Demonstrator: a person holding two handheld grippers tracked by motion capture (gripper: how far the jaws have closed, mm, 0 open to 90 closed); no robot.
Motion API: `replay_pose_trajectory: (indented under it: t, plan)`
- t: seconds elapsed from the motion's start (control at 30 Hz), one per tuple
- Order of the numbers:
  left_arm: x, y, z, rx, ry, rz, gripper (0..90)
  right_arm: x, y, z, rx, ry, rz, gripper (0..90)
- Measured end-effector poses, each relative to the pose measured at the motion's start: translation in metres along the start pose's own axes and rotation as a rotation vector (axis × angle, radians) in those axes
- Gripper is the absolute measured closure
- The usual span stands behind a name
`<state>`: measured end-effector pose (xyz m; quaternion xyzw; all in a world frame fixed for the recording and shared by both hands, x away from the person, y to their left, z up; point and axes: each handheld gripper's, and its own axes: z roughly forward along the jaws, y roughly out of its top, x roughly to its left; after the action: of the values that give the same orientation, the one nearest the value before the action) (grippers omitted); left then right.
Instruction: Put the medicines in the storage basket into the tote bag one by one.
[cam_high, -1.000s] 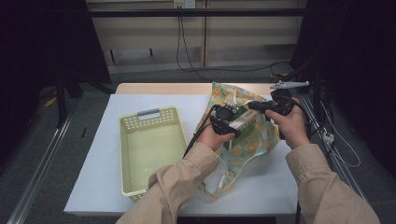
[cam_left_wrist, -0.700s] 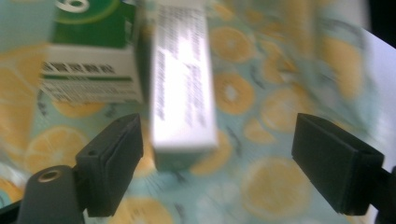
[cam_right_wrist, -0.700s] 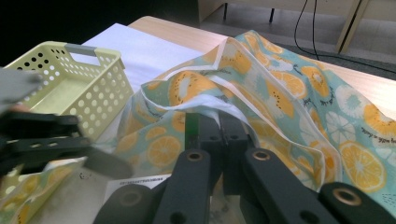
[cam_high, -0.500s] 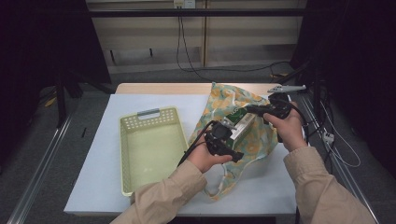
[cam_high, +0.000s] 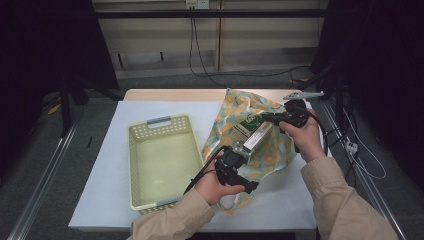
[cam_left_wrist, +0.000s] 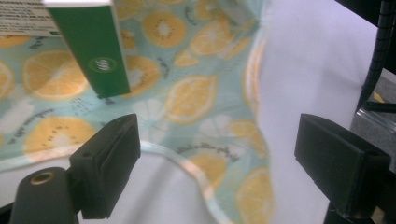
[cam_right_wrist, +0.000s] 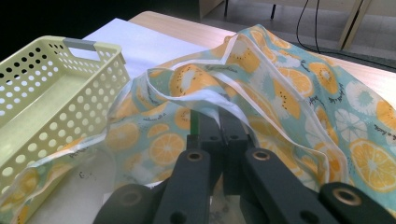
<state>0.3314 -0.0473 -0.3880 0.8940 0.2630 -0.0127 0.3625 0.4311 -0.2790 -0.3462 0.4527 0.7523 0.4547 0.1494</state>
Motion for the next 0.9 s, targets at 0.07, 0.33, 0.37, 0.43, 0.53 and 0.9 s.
replay_pose_trajectory:
  t: [0.07, 0.33, 0.37, 0.43, 0.53, 0.9]
  plan:
    - [-0.004, -0.005, 0.006, 0.02, 0.002, -0.012, 13.3, 0.001, -0.001, 0.0, 0.001, 0.0, -0.001, 90.0]
    - [-0.003, -0.025, 0.029, 0.062, 0.106, -0.032, 13.1, 0.002, -0.004, 0.0, 0.006, 0.004, -0.007, 90.0]
    - [-0.002, -0.028, 0.031, 0.063, 0.116, -0.037, 13.1, 0.002, -0.004, 0.0, 0.006, 0.004, -0.006, 90.0]
    - [-0.001, -0.031, 0.034, 0.076, 0.113, -0.043, 13.5, 0.001, -0.004, 0.0, 0.006, 0.002, -0.006, 90.0]
    - [-0.002, -0.034, 0.037, 0.092, 0.127, -0.038, 15.4, 0.001, -0.004, 0.0, 0.004, 0.003, -0.004, 90.0]
    - [-0.009, -0.03, 0.035, 0.153, 0.063, 0.001, 82.7, -0.003, -0.004, -0.005, -0.008, -0.002, 0.004, 90.0]
